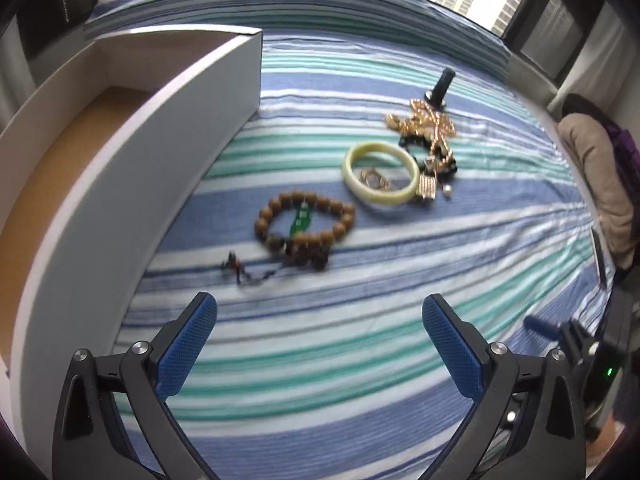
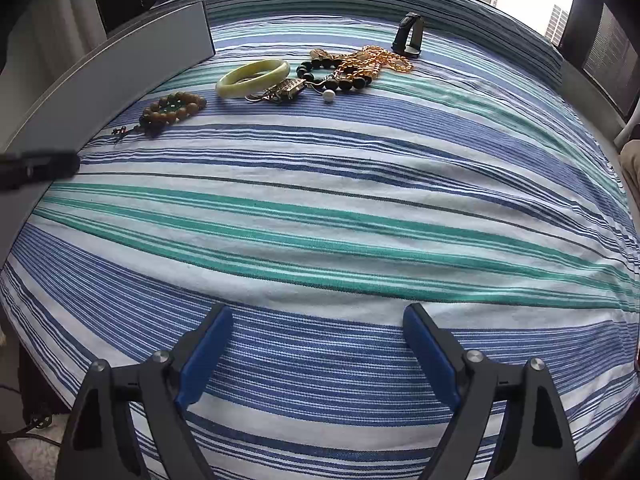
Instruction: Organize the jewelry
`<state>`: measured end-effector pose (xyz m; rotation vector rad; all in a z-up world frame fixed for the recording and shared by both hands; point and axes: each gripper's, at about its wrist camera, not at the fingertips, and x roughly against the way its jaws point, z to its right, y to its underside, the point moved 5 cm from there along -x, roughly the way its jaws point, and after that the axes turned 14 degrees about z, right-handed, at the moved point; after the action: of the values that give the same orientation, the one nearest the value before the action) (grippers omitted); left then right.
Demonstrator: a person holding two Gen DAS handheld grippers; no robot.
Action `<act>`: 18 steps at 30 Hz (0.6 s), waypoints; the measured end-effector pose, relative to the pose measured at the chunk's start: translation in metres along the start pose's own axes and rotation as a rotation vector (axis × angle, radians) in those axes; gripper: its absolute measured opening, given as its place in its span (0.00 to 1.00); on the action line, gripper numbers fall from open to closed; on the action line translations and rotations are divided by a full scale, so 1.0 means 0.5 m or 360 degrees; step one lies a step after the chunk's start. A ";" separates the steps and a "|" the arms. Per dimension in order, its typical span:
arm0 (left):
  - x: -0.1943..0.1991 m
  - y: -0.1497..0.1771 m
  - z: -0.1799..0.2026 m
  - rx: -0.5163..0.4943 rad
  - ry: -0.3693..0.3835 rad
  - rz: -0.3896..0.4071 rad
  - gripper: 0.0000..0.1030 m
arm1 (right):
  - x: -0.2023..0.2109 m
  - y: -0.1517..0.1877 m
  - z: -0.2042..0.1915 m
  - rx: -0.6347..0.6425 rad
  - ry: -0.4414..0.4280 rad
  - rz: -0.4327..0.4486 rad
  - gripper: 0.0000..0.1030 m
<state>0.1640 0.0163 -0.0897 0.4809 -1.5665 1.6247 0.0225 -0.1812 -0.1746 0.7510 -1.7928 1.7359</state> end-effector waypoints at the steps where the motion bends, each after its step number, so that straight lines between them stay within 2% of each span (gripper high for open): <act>1: -0.021 -0.020 -0.006 0.0000 -0.0014 -0.0011 0.99 | 0.000 0.000 0.000 -0.0003 -0.0003 0.0000 0.87; 2: -0.042 -0.034 -0.012 0.0005 -0.0034 -0.0019 0.97 | 0.000 0.001 0.001 -0.0008 -0.0006 0.0000 0.87; 6: -0.124 -0.050 -0.046 0.0088 -0.0086 -0.0115 0.71 | 0.004 0.000 0.000 -0.0031 -0.0023 -0.0006 0.87; 8: -0.148 -0.047 -0.058 0.0153 -0.0092 -0.0139 0.66 | 0.006 0.001 -0.001 -0.0035 -0.0035 -0.0007 0.87; 10: -0.162 -0.043 -0.065 0.0180 -0.0122 -0.0151 0.58 | 0.009 0.002 -0.003 -0.0026 -0.0041 -0.0002 0.87; 12: -0.170 -0.035 -0.064 0.0185 -0.0117 -0.0170 0.43 | 0.010 0.003 -0.004 -0.0014 -0.0042 0.0001 0.87; 14: -0.169 -0.033 -0.061 0.0152 -0.0138 -0.0145 0.39 | 0.011 0.002 -0.005 -0.0016 -0.0045 0.0003 0.87; 17: -0.169 -0.031 -0.063 0.0205 -0.0113 -0.0151 0.09 | 0.010 0.001 -0.004 -0.0020 -0.0045 0.0007 0.87; 18: -0.170 -0.029 -0.065 0.0226 -0.0106 -0.0160 0.09 | 0.009 0.001 -0.004 -0.0017 -0.0042 0.0006 0.87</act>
<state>0.2341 0.0217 -0.1491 0.6854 -1.4567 1.6641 0.0191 -0.1791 -0.1715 0.7698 -1.8209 1.7253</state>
